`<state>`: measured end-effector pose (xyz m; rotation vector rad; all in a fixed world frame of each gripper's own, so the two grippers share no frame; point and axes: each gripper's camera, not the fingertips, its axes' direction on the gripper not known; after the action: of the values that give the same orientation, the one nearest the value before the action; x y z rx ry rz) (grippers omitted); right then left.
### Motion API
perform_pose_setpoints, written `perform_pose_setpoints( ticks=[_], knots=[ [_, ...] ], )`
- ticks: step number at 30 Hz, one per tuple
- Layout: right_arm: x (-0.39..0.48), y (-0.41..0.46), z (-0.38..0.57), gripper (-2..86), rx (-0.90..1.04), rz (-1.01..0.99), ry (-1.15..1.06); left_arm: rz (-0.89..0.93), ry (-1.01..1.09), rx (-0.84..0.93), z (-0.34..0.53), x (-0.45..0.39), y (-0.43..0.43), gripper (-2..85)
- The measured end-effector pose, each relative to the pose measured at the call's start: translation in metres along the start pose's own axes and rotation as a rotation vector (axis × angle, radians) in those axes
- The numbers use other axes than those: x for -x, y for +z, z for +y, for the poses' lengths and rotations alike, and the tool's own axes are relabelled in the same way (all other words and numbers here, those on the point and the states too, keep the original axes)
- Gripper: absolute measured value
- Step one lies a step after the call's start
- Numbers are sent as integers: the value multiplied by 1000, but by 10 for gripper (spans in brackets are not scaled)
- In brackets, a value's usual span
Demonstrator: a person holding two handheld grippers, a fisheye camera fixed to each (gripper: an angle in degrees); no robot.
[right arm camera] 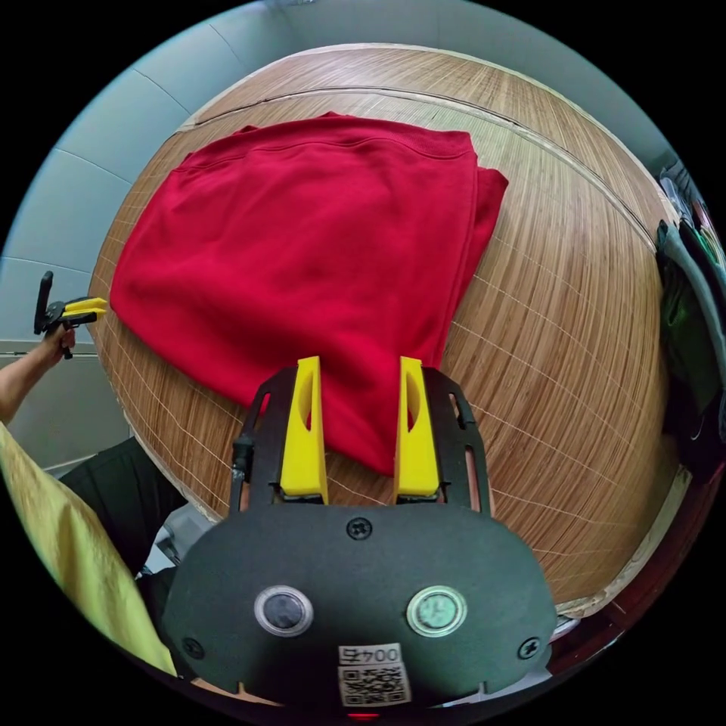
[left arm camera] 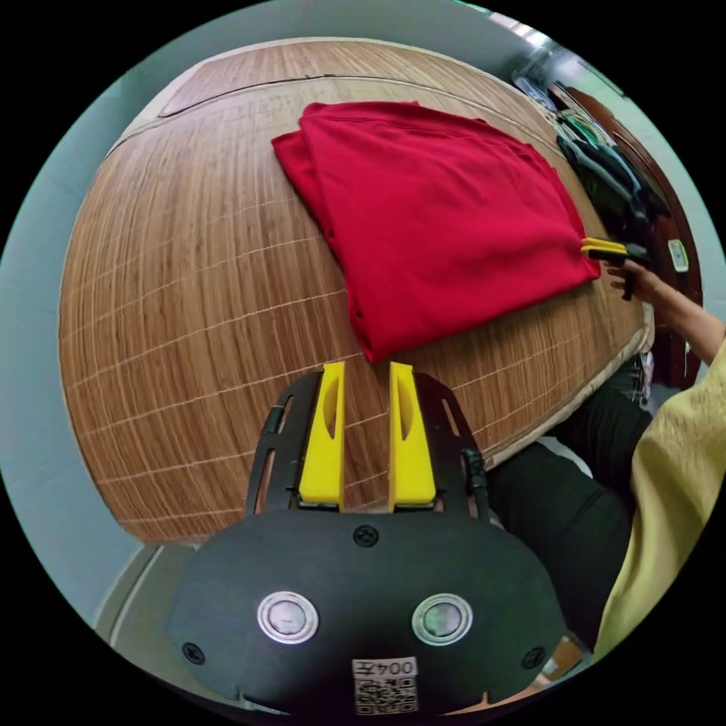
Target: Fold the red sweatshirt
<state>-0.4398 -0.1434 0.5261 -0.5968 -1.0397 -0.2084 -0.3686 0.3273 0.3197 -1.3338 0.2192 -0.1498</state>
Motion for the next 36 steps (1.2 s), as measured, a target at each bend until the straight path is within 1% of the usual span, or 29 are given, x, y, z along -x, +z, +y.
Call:
perform_pose_setpoints(
  ticks=[4,7,11,13,16,22,24,26,27,29,30,32,36],
  knots=[
    [-5,0,-9,144,38,-22,-1,22,127,14,-18,-10,12,73],
    [-7,0,-16,142,77,-22,-5,-5,214,31,-26,-20,15,49],
    [-12,-1,-18,140,98,-18,15,-39,265,56,-31,-27,10,36],
    [-13,0,-17,140,100,-5,-2,-19,250,64,-24,-21,20,35],
    [-18,0,-14,140,96,2,-8,33,174,49,-20,-16,23,40],
    [-44,-7,4,140,42,-45,-16,26,112,147,-11,-23,8,66],
    [-55,-10,11,140,22,-71,-17,-9,95,68,-13,-36,-16,66],
    [-73,-15,21,139,-12,-113,7,18,87,-100,-31,-71,-45,66],
    [-77,-17,24,139,-22,-122,15,34,93,-136,-37,-84,-49,66],
    [-96,-26,38,143,-70,-169,63,109,163,-215,-70,-142,-42,66],
    [-101,-29,42,144,-84,-184,80,127,189,-218,-79,-157,-37,66],
    [-128,-40,64,152,-127,-230,159,172,298,-196,-111,-215,-8,67],
    [-184,-45,110,162,-162,-332,317,130,416,-127,-132,-274,32,71]
  ],
)
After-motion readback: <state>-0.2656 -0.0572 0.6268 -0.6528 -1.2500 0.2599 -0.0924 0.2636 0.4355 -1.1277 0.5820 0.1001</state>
